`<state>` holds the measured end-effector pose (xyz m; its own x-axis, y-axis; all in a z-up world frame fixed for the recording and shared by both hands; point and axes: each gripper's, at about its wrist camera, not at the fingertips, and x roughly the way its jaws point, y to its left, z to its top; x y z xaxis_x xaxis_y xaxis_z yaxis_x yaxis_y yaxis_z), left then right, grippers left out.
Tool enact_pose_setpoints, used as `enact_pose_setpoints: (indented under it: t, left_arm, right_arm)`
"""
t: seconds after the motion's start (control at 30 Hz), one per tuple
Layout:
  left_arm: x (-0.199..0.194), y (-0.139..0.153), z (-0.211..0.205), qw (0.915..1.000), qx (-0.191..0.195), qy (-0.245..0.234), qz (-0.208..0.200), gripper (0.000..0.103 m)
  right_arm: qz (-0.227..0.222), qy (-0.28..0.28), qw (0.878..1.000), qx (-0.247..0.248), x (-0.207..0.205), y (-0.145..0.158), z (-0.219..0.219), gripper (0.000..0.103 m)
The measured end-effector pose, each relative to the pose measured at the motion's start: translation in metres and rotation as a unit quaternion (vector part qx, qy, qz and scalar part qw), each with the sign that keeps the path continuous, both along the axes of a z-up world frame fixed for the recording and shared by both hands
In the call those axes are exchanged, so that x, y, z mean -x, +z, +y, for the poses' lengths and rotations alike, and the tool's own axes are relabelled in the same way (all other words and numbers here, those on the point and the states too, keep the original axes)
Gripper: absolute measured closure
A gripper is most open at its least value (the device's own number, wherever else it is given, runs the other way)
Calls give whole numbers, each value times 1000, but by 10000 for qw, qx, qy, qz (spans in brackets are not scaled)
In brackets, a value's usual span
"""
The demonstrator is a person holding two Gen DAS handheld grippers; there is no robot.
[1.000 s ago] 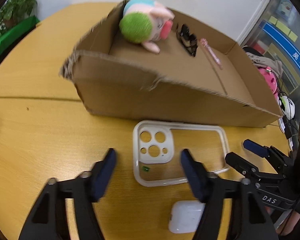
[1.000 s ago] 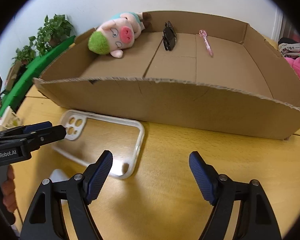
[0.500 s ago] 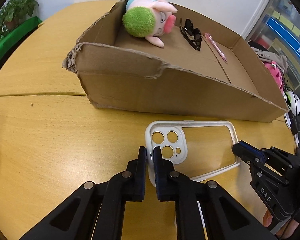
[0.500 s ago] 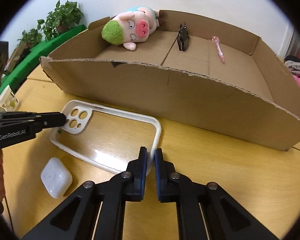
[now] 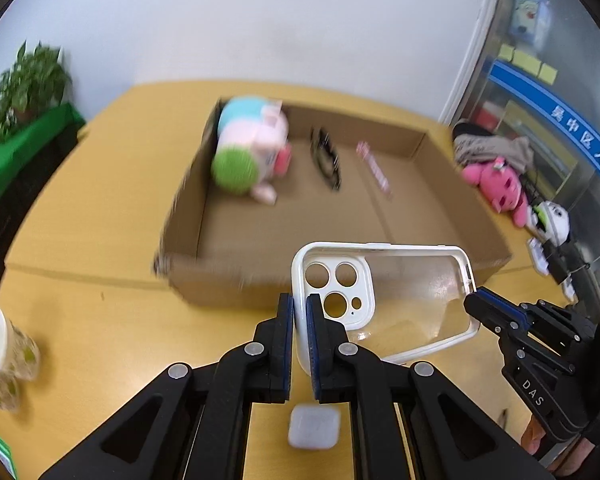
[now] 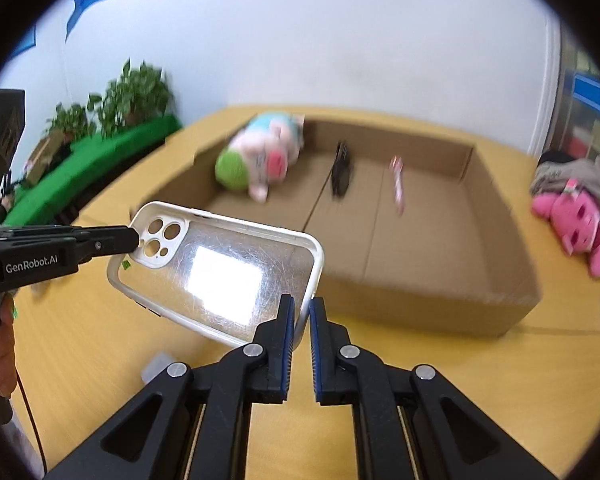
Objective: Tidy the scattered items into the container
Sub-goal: 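Lift the phone case with both grippers and carry it into the box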
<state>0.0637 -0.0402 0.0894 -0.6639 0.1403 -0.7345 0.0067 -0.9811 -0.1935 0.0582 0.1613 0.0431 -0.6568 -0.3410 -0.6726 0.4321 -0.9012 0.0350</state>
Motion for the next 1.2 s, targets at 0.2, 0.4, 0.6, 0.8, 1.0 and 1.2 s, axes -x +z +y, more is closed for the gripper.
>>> enact_pose_setpoints:
  t: [0.2, 0.4, 0.6, 0.8, 1.0, 1.2]
  left_arm:
    - [19, 46, 3, 9992, 101, -81, 378, 96]
    - [32, 74, 0, 9982, 141, -77, 577, 96]
    - [52, 84, -6, 9981, 154, -41, 597, 96]
    - [70, 82, -16, 9987, 129, -31, 496, 96]
    - [89, 79, -22, 9991, 156, -2, 388, 96]
    - [110, 69, -28, 9997, 121, -32, 210, 96]
  right_arm:
    - [391, -93, 9990, 202, 25, 45, 6, 97]
    - [559, -127, 9978, 317, 45, 69, 7, 97]
    - [554, -109, 9979, 316, 66, 78, 1, 97]
    - [462, -67, 9985, 292, 83, 76, -8, 97]
    - [316, -61, 9991, 262, 100, 68, -17, 97]
    - [170, -55, 9995, 259, 118, 62, -23, 97]
